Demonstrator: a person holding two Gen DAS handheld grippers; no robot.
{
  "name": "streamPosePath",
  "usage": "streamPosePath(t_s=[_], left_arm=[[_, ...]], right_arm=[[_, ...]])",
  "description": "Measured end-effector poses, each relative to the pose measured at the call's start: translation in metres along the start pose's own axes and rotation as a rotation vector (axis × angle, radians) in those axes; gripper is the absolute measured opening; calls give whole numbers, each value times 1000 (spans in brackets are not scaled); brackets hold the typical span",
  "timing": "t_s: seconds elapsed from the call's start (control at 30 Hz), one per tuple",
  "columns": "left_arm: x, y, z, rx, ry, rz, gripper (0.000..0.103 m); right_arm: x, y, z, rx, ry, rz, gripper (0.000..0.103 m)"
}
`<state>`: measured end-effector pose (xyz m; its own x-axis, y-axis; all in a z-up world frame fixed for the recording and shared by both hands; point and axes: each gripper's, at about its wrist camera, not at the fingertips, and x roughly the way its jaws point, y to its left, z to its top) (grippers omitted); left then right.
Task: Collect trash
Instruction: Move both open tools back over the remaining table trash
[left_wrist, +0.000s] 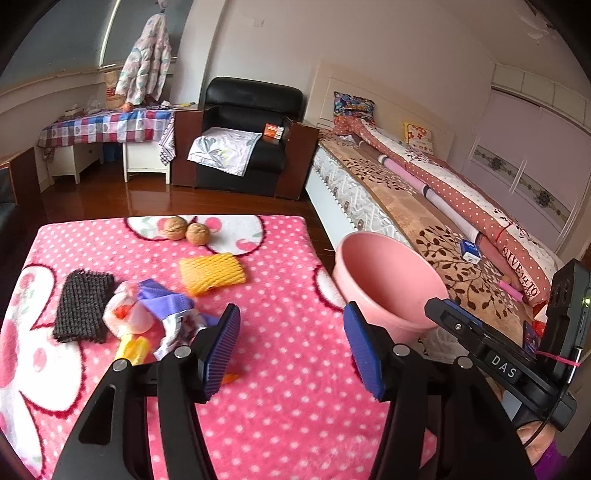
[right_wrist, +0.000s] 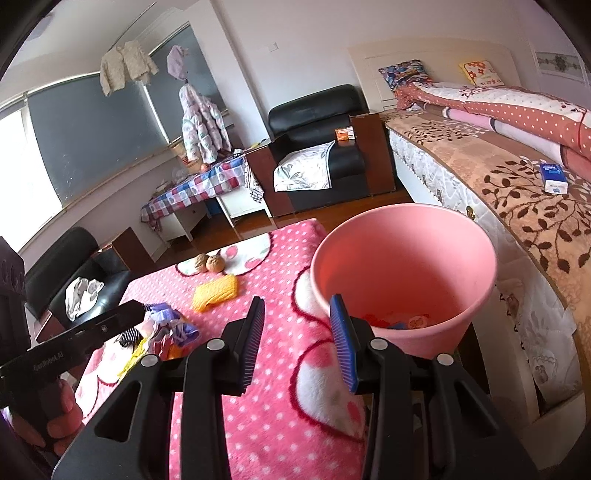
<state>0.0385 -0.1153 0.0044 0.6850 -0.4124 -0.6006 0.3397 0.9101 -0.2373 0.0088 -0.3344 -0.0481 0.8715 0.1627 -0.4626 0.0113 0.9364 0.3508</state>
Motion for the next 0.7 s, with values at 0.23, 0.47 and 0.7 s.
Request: streamPosePath(t_s=[0.23, 0.47, 0.7], left_arm=[[-16, 26, -10, -18, -8, 46, 59], [-33, 64, -23, -76, -10, 116, 59], [-43, 98, -38, -136, 5, 179, 59]], right_arm=[[2, 13, -6, -23, 22, 11, 38], [9, 23, -10, -27, 45, 42, 38], [25, 38, -16, -33, 98, 94, 38]])
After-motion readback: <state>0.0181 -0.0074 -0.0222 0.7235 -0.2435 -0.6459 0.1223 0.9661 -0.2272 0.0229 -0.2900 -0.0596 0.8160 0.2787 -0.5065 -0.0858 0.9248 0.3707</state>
